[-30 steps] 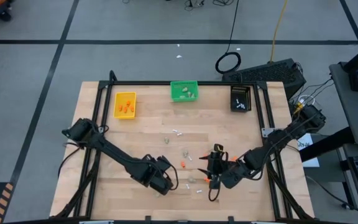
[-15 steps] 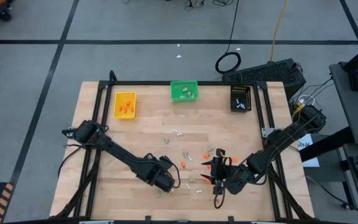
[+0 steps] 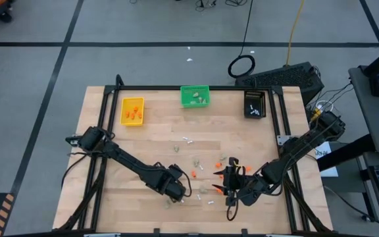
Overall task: Sort Halloween decoration
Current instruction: Put the white bone toy into the black bin
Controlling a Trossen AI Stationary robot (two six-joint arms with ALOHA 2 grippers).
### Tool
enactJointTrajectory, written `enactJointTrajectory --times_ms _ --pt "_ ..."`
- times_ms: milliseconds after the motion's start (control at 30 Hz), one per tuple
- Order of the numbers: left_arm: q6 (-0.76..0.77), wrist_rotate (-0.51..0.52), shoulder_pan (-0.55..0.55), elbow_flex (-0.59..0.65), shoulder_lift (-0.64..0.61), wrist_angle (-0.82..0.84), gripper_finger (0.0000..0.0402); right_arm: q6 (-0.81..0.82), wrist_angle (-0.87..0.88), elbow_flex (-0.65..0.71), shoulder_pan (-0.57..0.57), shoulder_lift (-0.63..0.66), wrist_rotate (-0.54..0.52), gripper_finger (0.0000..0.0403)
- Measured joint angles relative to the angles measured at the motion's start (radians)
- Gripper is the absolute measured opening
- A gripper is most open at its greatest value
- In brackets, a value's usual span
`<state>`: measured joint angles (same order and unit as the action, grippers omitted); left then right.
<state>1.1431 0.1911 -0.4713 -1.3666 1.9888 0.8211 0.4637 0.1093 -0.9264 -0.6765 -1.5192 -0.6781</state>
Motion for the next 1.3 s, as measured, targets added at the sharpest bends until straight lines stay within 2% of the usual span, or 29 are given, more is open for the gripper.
enactJointTrajectory --times_ms 1300 --pt "-0.025 0.049 -0.003 0.0 0.0 -0.002 0.0343 0.011 -0.026 0.0 0.0 0.0 0.025 0.0196"
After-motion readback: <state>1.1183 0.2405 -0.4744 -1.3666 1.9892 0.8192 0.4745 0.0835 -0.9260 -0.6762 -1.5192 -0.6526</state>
